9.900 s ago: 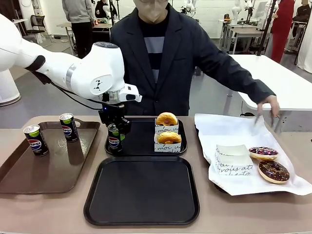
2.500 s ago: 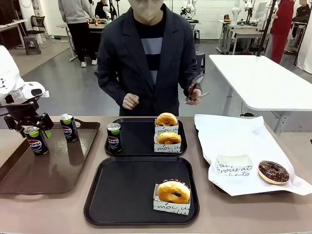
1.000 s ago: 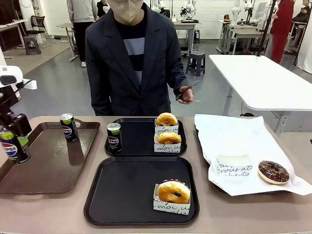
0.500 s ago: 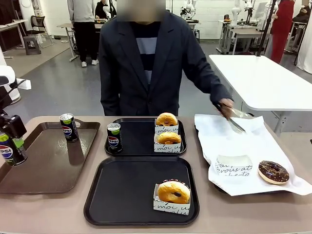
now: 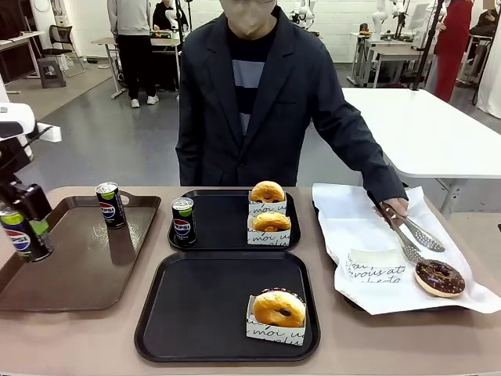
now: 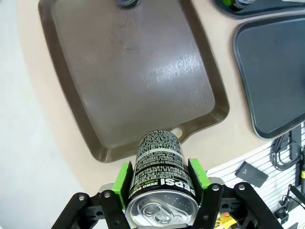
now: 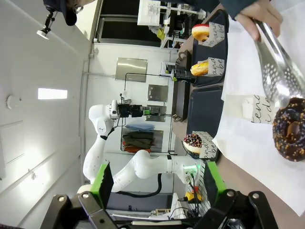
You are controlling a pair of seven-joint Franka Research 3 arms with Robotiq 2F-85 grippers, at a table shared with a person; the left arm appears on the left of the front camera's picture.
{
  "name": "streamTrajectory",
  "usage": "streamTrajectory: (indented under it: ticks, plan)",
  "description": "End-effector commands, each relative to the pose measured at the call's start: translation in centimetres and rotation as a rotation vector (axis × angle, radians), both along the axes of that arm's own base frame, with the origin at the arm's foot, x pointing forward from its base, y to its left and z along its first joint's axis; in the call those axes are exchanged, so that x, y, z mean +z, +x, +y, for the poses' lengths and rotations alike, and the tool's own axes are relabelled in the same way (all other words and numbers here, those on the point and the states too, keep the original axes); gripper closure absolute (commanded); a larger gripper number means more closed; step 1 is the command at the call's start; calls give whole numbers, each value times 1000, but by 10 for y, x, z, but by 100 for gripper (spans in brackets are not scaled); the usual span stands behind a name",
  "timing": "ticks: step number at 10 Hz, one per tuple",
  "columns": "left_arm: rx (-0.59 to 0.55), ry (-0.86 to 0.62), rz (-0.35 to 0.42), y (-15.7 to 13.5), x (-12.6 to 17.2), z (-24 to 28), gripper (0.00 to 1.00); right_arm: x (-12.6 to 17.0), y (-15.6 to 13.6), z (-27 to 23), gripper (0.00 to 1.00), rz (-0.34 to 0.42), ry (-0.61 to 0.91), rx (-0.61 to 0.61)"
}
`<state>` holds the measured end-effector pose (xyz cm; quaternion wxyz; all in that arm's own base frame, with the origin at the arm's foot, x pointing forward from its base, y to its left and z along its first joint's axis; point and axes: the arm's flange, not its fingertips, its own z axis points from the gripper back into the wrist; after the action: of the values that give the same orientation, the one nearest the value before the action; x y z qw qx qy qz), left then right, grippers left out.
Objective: Set up donuts and drinks on trays.
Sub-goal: Pick up one Pepsi coke from the Handle tray and place it on the Flat Tray without a Pepsi coke.
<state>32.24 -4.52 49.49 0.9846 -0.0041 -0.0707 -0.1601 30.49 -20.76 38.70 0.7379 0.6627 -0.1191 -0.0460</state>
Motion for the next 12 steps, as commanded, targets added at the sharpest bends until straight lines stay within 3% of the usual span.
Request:
streamTrajectory:
  ticks: [1,7,12]
  plan:
    - [-64,18,-59,4,-5,-41,41,0,0,0,0,-18,9,-1]
    - [-274,71,-37,10,-43,-201,41,0,0,0,0,-18,9,-1]
    - [-347,36,49,34,-73,-261,41,0,0,0,0,-18,9,-1]
